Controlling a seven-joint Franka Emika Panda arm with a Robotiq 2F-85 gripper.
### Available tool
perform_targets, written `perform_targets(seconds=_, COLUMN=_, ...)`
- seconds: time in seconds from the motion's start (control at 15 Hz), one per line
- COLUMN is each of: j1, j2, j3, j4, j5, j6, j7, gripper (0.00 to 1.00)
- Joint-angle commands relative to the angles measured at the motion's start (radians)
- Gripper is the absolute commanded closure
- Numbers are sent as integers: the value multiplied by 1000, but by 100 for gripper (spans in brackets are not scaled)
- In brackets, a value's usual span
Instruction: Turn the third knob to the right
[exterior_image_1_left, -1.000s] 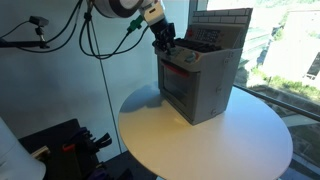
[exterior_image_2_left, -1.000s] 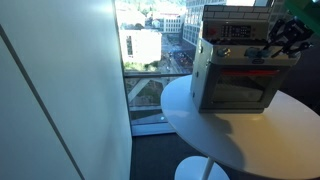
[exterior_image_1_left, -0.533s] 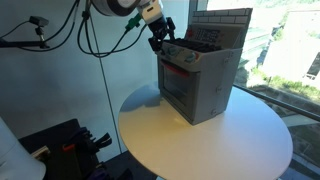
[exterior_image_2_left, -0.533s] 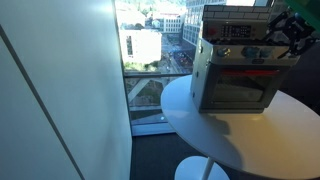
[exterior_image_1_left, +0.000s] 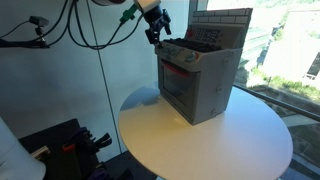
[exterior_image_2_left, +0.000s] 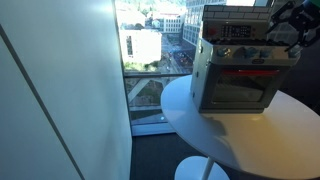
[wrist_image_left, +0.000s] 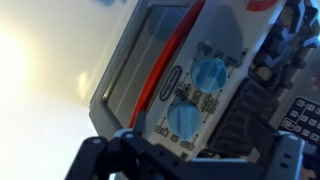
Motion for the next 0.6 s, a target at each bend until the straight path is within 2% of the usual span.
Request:
perform_targets(seconds=0.0, j1=7, j2=-38, j3=-15, j4=26, j5=2, j6=-127, j7=-105, gripper=0)
perform_targets(seconds=0.53, j1=1, j2=-45, j3=-18, j4=114, j5=-39, j6=-498, j7=-335, gripper=0)
